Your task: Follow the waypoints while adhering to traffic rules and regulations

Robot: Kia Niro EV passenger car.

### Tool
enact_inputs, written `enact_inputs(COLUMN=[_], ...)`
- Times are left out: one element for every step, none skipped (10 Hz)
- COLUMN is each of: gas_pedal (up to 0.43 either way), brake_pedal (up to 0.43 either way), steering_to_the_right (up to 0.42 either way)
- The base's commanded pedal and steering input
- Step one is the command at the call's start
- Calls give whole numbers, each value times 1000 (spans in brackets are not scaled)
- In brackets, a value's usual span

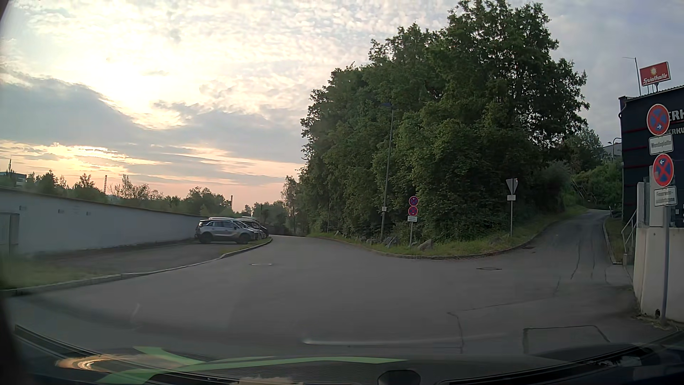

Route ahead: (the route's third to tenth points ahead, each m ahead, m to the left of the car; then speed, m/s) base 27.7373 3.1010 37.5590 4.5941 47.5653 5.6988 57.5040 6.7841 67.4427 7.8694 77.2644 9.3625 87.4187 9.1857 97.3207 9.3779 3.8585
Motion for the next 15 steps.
enact_inputs(gas_pedal=[138, 138, 138, 138, 138, 138, 138, 138, 138, 130, 118, 98, 98, 98, 98], brake_pedal=[0, 0, 0, 0, 0, 0, 0, 0, 0, 0, 0, 0, 0, 0, 0], steering_to_the_right=[20, 18, 12, -1, -9, -12, -16, -25, -33, -38, -43, -48, -50, -50, -50])
